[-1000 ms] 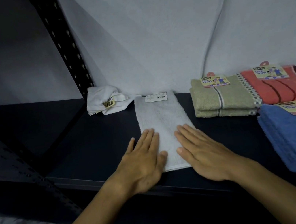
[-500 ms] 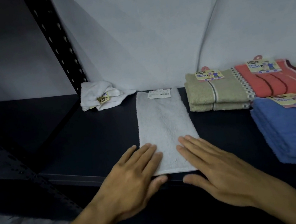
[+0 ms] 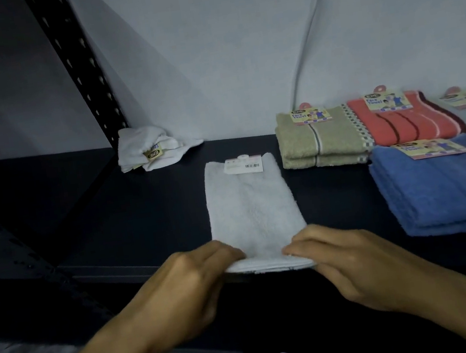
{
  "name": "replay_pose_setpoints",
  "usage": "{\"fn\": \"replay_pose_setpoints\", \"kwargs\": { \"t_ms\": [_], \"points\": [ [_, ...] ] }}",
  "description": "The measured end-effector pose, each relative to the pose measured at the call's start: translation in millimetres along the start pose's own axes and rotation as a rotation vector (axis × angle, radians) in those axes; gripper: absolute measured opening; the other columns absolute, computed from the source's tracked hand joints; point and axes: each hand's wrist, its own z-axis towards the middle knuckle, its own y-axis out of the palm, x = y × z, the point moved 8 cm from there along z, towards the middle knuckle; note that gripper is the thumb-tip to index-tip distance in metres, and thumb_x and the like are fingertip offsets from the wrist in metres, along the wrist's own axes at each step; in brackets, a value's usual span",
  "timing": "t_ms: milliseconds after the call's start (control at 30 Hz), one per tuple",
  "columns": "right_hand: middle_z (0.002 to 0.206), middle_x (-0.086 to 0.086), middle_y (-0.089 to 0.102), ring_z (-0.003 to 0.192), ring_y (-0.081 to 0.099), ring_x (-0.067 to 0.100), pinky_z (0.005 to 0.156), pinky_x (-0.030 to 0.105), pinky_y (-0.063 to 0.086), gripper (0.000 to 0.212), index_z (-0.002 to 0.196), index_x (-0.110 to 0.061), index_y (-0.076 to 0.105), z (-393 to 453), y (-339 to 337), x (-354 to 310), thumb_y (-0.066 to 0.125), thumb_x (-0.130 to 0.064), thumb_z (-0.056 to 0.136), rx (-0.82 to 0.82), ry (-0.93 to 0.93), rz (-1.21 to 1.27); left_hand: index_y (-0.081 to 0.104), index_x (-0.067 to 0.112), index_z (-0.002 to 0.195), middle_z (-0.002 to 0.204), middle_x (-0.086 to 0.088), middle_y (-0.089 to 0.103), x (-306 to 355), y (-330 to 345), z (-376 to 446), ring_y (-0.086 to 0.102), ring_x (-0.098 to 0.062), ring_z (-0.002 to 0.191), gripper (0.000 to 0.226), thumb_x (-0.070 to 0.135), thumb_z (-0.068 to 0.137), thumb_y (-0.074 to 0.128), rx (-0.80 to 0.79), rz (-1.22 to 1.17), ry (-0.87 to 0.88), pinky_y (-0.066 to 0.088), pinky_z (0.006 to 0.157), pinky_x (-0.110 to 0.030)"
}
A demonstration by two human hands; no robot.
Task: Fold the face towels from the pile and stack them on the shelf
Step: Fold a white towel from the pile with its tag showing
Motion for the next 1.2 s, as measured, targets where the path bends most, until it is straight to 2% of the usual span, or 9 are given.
{"fn": "replay_pose_setpoints", "kwargs": {
  "t_ms": [133, 300, 433, 533, 600, 733, 833, 1100, 1200],
  "points": [
    [0.097, -0.020, 0.064, 0.088, 0.061, 0.000, 0.079, 0.016, 0.045, 0.021, 0.110, -0.026, 0.068, 21, -35, 7, 0.061, -0.023, 0.090, 0.106, 0.160, 0.275, 0.067, 0.023, 0.103, 0.092, 0.014, 0.068, -8, -31, 16, 0.067, -0.004, 0.085, 0.011, 0.017, 0.096, 0.061, 0.091, -0.193, -0.143, 0.052, 0.071, -0.022],
    [0.089, -0.010, 0.073, 0.082, 0.068, 0.004, 0.076, 0.025, 0.051, 0.017, 0.095, -0.023, 0.064, 51, -50, 49, 0.074, -0.015, 0.083, 0.273, 0.495, 0.689, 0.068, 0.027, 0.095, 0.088, 0.010, 0.073, -52, -56, 40, 0.068, -0.003, 0.083, 0.010, 0.026, 0.086, 0.074, 0.255, -0.445, -0.487, 0.053, 0.076, -0.020],
    [0.084, -0.005, 0.068, 0.073, 0.064, 0.009, 0.062, 0.025, 0.048, 0.010, 0.088, -0.020, 0.059, 77, -44, 87, 0.068, -0.026, 0.089, 0.359, 0.751, 0.508, 0.065, 0.024, 0.093, 0.081, 0.007, 0.069, -91, -49, 69, 0.066, -0.006, 0.077, 0.013, 0.035, 0.089, 0.071, 0.329, -0.424, -0.661, 0.050, 0.067, -0.018],
    [0.095, 0.001, 0.061, 0.076, 0.053, 0.013, 0.053, 0.022, 0.034, 0.019, 0.099, -0.013, 0.057, 95, -27, 108, 0.059, -0.032, 0.095, 0.280, 0.874, 0.277, 0.060, 0.022, 0.099, 0.086, 0.010, 0.061, -113, -38, 90, 0.058, -0.005, 0.079, 0.021, 0.041, 0.092, 0.065, 0.292, -0.233, -0.755, 0.045, 0.068, -0.021],
    [0.100, 0.004, 0.060, 0.080, 0.051, 0.017, 0.060, 0.027, 0.038, 0.024, 0.103, -0.009, 0.056, 105, -15, 116, 0.054, -0.033, 0.097, 0.214, 0.926, 0.188, 0.059, 0.023, 0.100, 0.097, 0.004, 0.064, -128, -25, 97, 0.061, -0.018, 0.093, 0.023, 0.045, 0.093, 0.061, 0.221, -0.129, -0.830, 0.051, 0.082, -0.035],
    [0.113, 0.007, 0.058, 0.096, 0.056, 0.025, 0.070, 0.032, 0.040, 0.027, 0.109, -0.010, 0.057, 111, 0, 120, 0.050, -0.034, 0.099, 0.059, 1.004, -0.055, 0.062, 0.017, 0.115, 0.120, -0.004, 0.062, -145, -5, 104, 0.059, -0.025, 0.110, 0.035, 0.045, 0.094, 0.058, 0.068, 0.040, -0.949, 0.048, 0.086, -0.038],
    [0.126, 0.010, 0.053, 0.110, 0.055, 0.029, 0.071, 0.032, 0.036, 0.037, 0.124, -0.008, 0.053, 109, 3, 122, 0.052, -0.035, 0.099, 0.047, 1.059, -0.098, 0.061, 0.015, 0.089, 0.108, -0.007, 0.065, -152, -4, 108, 0.061, -0.024, 0.095, 0.025, 0.040, 0.091, 0.063, 0.020, -0.019, -1.014, 0.050, 0.079, -0.034],
    [0.091, 0.005, 0.061, 0.083, 0.061, 0.022, 0.069, 0.035, 0.051, 0.016, 0.086, -0.009, 0.053, 92, 16, 135, 0.061, -0.023, 0.088, 0.108, 1.152, 0.349, 0.060, 0.011, 0.073, 0.069, -0.003, 0.062, -160, -5, 104, 0.052, -0.014, 0.055, 0.026, 0.027, 0.083, 0.078, -0.103, -0.546, -1.023, 0.042, 0.053, -0.025],
    [0.080, 0.006, 0.059, 0.062, 0.051, 0.016, 0.052, 0.027, 0.038, 0.015, 0.086, -0.004, 0.058, 87, 14, 129, 0.057, -0.019, 0.091, 0.163, 1.083, 0.550, 0.062, 0.013, 0.074, 0.064, 0.001, 0.059, -163, -2, 97, 0.048, -0.011, 0.051, 0.025, 0.031, 0.087, 0.074, -0.161, -0.539, -0.945, 0.037, 0.046, -0.022]
  ]
}}
